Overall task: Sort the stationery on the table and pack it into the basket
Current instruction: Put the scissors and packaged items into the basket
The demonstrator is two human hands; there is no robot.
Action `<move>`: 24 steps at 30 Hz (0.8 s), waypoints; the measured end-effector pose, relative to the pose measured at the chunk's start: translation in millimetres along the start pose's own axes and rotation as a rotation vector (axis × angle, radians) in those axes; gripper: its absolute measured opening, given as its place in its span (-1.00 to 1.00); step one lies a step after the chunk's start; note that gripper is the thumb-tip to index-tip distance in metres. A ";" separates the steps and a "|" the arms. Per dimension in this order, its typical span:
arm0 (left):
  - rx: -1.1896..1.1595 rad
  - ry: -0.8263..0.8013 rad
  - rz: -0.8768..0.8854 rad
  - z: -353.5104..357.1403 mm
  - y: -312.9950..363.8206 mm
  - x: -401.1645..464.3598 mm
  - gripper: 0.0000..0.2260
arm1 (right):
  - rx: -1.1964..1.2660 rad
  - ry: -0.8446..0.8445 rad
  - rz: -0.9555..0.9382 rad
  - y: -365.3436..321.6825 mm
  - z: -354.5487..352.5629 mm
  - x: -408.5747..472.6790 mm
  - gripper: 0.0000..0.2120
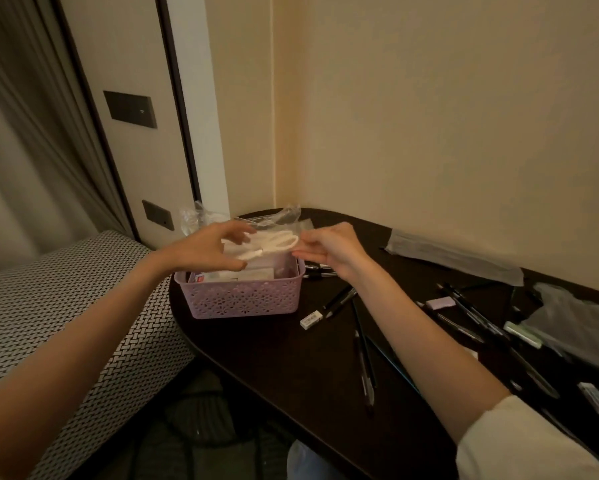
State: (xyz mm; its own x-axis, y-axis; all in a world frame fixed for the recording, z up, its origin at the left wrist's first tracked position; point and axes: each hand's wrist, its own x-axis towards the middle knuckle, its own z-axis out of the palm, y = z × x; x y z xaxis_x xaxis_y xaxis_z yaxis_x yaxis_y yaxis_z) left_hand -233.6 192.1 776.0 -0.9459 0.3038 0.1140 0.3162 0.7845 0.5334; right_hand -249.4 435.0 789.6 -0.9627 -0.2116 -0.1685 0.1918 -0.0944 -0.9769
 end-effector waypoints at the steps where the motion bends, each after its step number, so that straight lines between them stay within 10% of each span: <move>1: -0.017 -0.066 -0.031 -2.7 -6.4 1.6 -0.47 | -0.003 -0.015 0.031 4.5 1.5 2.6 -0.67; 10: -0.011 -0.372 -0.168 -13.5 -41.6 16.7 -0.58 | -0.550 -0.067 -0.010 31.7 9.6 26.9 -0.80; 24: 0.501 -0.116 0.008 14.9 -49.0 15.7 -0.85 | -1.297 -0.120 -0.421 50.8 20.1 51.6 -0.89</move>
State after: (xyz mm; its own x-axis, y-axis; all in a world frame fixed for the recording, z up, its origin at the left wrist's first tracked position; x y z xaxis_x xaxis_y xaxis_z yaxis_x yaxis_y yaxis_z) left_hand -262.9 166.5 739.1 -0.9381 0.3464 0.0069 0.3461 0.9361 0.0626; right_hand -285.6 399.8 733.9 -0.8682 -0.4823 0.1164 -0.4872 0.7846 -0.3835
